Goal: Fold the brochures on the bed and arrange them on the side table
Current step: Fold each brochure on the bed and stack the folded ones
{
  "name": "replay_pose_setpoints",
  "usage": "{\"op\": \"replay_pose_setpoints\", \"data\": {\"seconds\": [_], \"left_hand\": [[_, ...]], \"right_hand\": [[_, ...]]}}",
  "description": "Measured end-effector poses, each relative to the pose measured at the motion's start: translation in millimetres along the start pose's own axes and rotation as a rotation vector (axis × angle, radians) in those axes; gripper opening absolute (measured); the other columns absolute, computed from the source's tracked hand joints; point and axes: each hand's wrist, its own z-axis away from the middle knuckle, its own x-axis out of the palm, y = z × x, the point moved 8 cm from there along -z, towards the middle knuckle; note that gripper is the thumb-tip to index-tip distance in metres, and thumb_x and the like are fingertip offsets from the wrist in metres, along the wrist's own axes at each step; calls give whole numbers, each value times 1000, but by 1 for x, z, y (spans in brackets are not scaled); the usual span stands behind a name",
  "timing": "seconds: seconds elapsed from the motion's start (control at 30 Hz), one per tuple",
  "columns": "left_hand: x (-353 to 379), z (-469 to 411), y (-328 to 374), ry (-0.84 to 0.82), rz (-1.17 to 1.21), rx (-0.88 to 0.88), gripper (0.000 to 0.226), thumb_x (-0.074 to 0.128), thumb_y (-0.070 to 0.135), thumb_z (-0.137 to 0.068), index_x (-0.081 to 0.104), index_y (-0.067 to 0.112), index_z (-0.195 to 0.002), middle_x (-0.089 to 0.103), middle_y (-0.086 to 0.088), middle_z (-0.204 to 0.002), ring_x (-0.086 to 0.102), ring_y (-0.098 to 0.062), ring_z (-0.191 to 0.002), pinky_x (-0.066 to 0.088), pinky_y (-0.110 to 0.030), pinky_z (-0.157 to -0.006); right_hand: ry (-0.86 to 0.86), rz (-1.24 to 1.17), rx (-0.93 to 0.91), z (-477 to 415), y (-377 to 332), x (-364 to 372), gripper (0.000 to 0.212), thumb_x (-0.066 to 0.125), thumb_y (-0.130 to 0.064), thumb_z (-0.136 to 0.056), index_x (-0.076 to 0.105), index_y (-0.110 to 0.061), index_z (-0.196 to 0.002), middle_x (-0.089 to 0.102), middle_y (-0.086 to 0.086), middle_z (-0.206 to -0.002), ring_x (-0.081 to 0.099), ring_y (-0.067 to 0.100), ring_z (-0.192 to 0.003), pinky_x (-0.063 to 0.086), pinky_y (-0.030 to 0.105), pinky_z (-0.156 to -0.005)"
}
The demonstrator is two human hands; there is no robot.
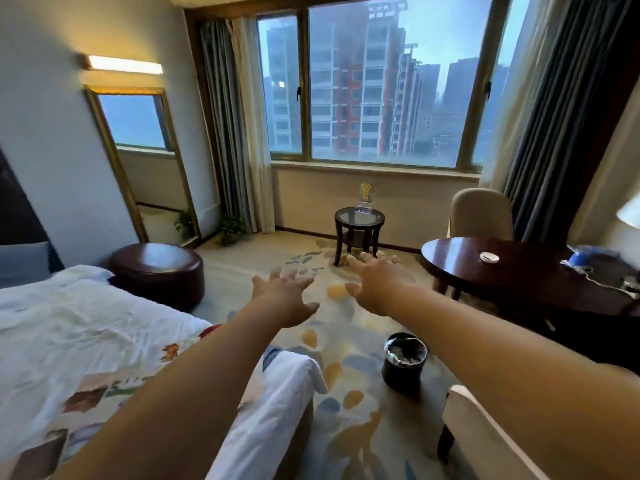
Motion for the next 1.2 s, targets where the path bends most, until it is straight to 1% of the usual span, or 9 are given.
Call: {"op": "replay_pose_setpoints", "data": {"seconds": [0.13, 0.3, 0.5, 0.63, 0.73, 0.87, 1.03, 1.13, 1.2], "left_hand": [[1, -63, -108, -7, 43, -155, 73, 42, 72, -94, 22, 44, -159, 23, 2, -168, 18, -30, -154, 24, -64, -117], [-3, -97, -231, -13, 0, -355, 68, 39, 64, -99, 20, 41, -160, 14, -1, -171, 9, -33, -157, 17, -66, -119], [40, -76, -366, -91, -15, -664, 69, 32, 71, -97, 15, 46, -160, 10, 2, -172, 9, -30, -157, 17, -61, -122], [75, -38, -427, -197, 45, -887, 71, 32, 72, -98, 14, 43, -161, 10, 2, -171, 9, -31, -157, 17, -58, -120], [101, -8, -458, -288, 90, -1045, 74, 31, 75, -97, 11, 43, -161, 7, 2, -172, 7, -31, -157, 17, -58, -120], [130, 28, -480, -315, 162, -1200, 75, 31, 75, -97, 9, 44, -161, 6, 3, -172, 7, -30, -157, 16, -56, -121], [176, 83, -496, -363, 168, -1279, 74, 31, 75, -97, 10, 45, -161, -1, 3, -173, -2, -31, -158, 14, -60, -122], [193, 115, -519, -364, 182, -1307, 75, 30, 76, -96, 11, 44, -161, -4, 4, -173, -7, -30, -158, 12, -62, -122], [202, 129, -534, -369, 201, -1296, 75, 29, 77, -96, 11, 44, -161, -6, 5, -172, -8, -29, -158, 11, -62, -122]], "right_hand": [[6, 84, -197, -118, -69, -5, 68, 39, -51, -107, 15, -25, -166, 17, 7, -172, 10, 31, -159, 13, 53, -129], [4, 93, -417, -222, -164, -1, 69, 43, -49, -107, 16, -24, -165, 18, 8, -172, 15, 32, -159, 15, 54, -128], [-5, 120, -709, -317, -303, 28, 71, 42, -51, -106, 14, -26, -166, 19, 10, -171, 16, 35, -158, 13, 56, -128], [-8, 87, -929, -358, -392, 54, 69, 39, -54, -106, 16, -28, -165, 24, 7, -170, 20, 33, -157, 15, 53, -127], [-87, 87, -1049, -374, -448, 82, 68, 39, -53, -107, 16, -27, -165, 23, 6, -170, 21, 32, -157, 15, 53, -127], [-148, 126, -1209, -364, -519, 121, 69, 40, -51, -107, 16, -24, -165, 23, 8, -170, 22, 33, -156, 18, 51, -127], [-207, 141, -1382, -308, -586, 162, 70, 40, -51, -107, 15, -21, -165, 17, 9, -172, 18, 33, -157, 16, 51, -128], [-218, 133, -1433, -277, -622, 177, 69, 41, -48, -108, 15, -21, -165, 17, 9, -172, 18, 32, -158, 16, 50, -128], [-233, 118, -1425, -264, -642, 185, 68, 42, -47, -107, 17, -20, -165, 19, 10, -171, 19, 32, -157, 17, 51, -128]]}}
